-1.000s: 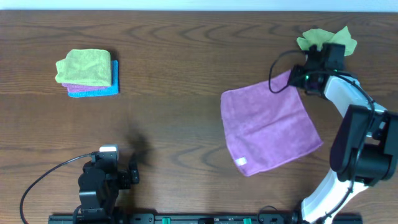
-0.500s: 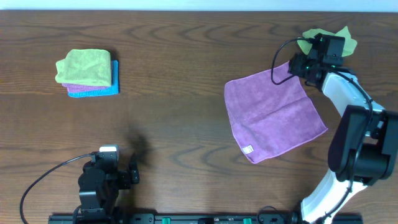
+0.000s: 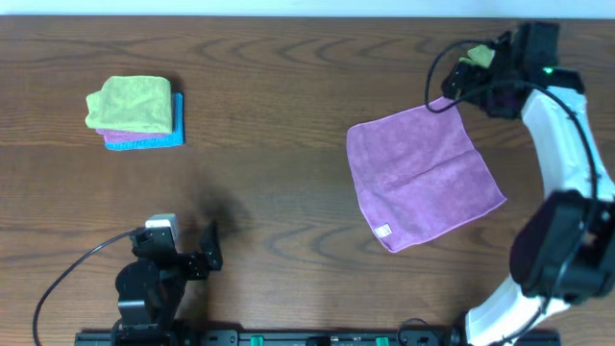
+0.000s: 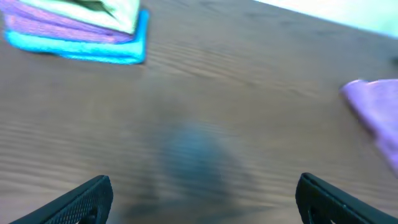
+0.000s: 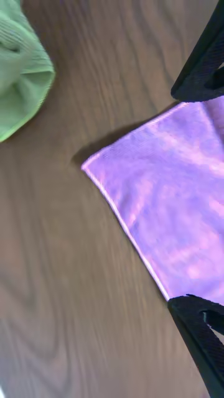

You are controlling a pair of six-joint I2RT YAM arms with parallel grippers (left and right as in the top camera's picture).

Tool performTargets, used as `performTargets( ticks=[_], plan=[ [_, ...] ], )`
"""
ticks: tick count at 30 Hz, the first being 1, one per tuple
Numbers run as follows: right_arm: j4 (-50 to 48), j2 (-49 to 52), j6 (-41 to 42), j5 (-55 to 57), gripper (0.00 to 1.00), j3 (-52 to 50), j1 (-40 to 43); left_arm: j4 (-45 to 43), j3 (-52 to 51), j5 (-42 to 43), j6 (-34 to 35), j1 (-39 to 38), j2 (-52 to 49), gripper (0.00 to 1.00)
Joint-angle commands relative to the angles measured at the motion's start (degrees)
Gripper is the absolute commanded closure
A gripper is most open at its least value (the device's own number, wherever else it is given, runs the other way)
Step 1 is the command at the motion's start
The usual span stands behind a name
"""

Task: Fold the cloth
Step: 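Move the left gripper to the purple cloth's left corner and grasp it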

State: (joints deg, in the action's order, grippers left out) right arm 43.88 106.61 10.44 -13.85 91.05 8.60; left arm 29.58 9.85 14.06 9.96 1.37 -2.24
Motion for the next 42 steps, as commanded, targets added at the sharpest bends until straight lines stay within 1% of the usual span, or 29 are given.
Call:
performTargets(
  ticks=[1, 4, 8, 13, 17, 20, 22, 25, 27, 29, 33, 38, 42],
  plan=[
    [3.1, -4.6, -5.4, -2.1, 0.01, 1.2, -0.2, -0.1, 3.7, 5.5, 4.0, -0.5, -5.0, 0.05],
    [7.9, -6.7, -8.8, -2.1, 0.01, 1.2, 0.7, -0.1, 10.1, 5.5, 2.0, -1.1, -14.0, 0.05],
    [13.8, -8.1, -11.8, -4.1, 0.01, 1.1, 3.3, 0.1, 21.7, 5.8, 1.4, -3.6, -30.9, 0.05],
    [19.1, -10.3, -16.3, -7.6, 0.01, 1.0, 6.2, 0.6, 36.7, 6.5, 1.4, -10.7, -51.2, 0.05],
    [20.6, -13.6, -17.1, -7.8, 0.01, 0.2, 7.9, 0.6, 47.3, 6.5, 1.4, -17.0, -65.2, 0.04],
    [20.7, -17.0, -17.4, -8.7, 0.01, -1.9, 9.1, 0.5, 53.0, 6.6, 1.4, -20.5, -73.6, 0.05],
    [20.9, -19.4, -17.4, -9.4, 0.01, -4.0, 9.8, 0.0, 55.5, 8.2, 1.7, -22.1, -78.1, 0.05],
    [21.0, -22.8, -17.4, -10.4, 0.01, -7.8, 10.7, -0.8, 56.2, 11.4, 3.1, -23.6, -82.6, 0.05],
    [20.7, -25.0, -17.4, -11.0, 0.01, -10.5, 11.2, -1.5, 56.2, 11.3, 3.7, -24.4, -85.3, 0.05],
    [20.7, -26.9, -17.4, -11.7, 0.01, -13.0, 11.6, -5.2, 56.2, 11.3, 6.8, -24.8, -88.3, 0.05],
    [20.8, -29.6, -17.3, -11.8, 0.01, -16.7, 11.8, -15.9, 56.2, 12.2, 18.7, -24.6, -94.0, 0.05],
    [21.7, -30.6, -17.3, -12.3, 0.01, -18.3, 11.7, -27.4, 56.3, 18.2, 30.5, -24.5, -101.5, 0.05],
    [22.0, -30.6, -17.3, -12.6, 0.01, -18.5, 11.7, -34.3, 56.6, 21.3, 39.2, -24.5, -107.2, 0.04]
  ],
)
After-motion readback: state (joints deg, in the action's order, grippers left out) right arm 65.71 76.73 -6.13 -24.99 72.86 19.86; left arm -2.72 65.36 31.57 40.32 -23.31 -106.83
